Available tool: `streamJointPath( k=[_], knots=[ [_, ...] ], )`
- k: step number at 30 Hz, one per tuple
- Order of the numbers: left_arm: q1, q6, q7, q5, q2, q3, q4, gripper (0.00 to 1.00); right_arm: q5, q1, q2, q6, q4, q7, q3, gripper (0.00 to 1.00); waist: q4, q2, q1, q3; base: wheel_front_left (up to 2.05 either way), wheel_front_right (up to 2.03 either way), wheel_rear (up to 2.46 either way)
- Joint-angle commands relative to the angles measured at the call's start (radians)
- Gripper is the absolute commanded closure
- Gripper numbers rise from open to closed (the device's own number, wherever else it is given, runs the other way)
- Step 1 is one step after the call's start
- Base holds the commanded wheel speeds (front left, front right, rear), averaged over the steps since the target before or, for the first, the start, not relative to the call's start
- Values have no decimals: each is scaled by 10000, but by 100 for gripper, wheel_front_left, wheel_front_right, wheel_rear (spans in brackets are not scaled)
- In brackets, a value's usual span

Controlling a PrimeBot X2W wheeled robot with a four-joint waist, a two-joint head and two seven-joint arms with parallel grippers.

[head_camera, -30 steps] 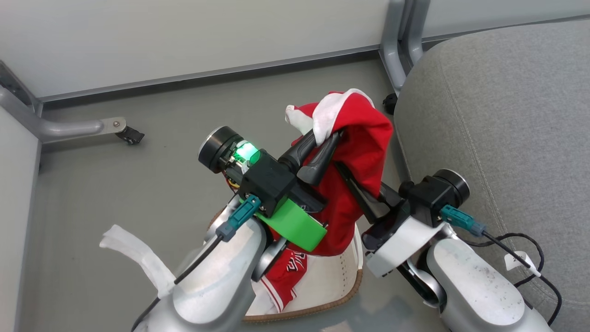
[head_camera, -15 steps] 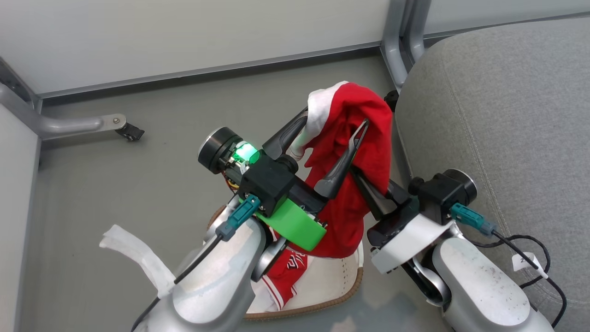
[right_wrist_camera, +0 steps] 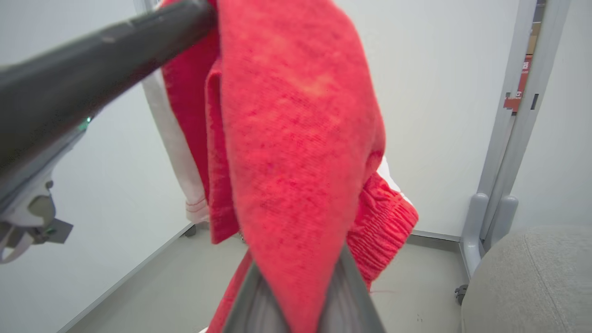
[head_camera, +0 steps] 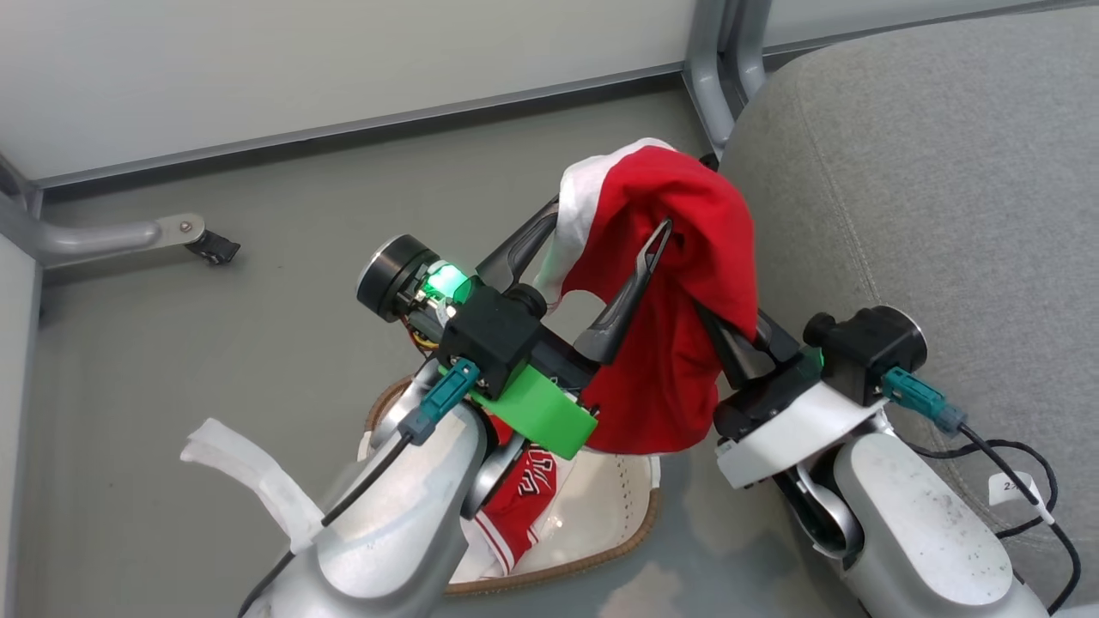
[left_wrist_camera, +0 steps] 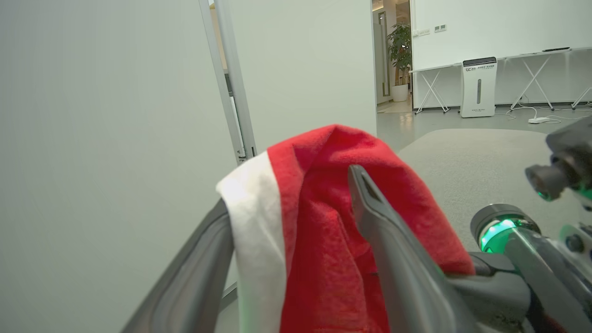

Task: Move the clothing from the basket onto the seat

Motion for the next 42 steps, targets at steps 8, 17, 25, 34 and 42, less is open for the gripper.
streamJointPath(
  k=[8, 17, 25, 34, 42],
  knots=[
    [295, -83, -10, 244, 178, 96, 189, 0, -252, 458, 200, -3, -368, -46, -849, 100, -946, 0, 0, 256, 0, 0, 0],
    [335, -123, -10, 357, 283, 73, 278, 0, -378, 840, 419, -3, -681, -47, -1850, 100, -1919, 0, 0, 494, 0, 0, 0],
    [179, -166, -10, 448, 450, 20, 405, 0, -436, 1064, 620, -3, -1033, -46, -2652, 100, -2793, 0, 0, 854, 0, 0, 0],
    [-46, -193, -10, 473, 607, -102, 519, 0, -403, 1248, 870, -3, -1264, -46, -3152, 100, -3747, 0, 0, 1203, 0, 0, 0],
    [-101, -188, -10, 457, 659, -258, 568, 0, -350, 1522, 1007, -3, -1366, -47, -3589, 100, -4232, 0, 0, 1327, 0, 0, 0]
  ],
)
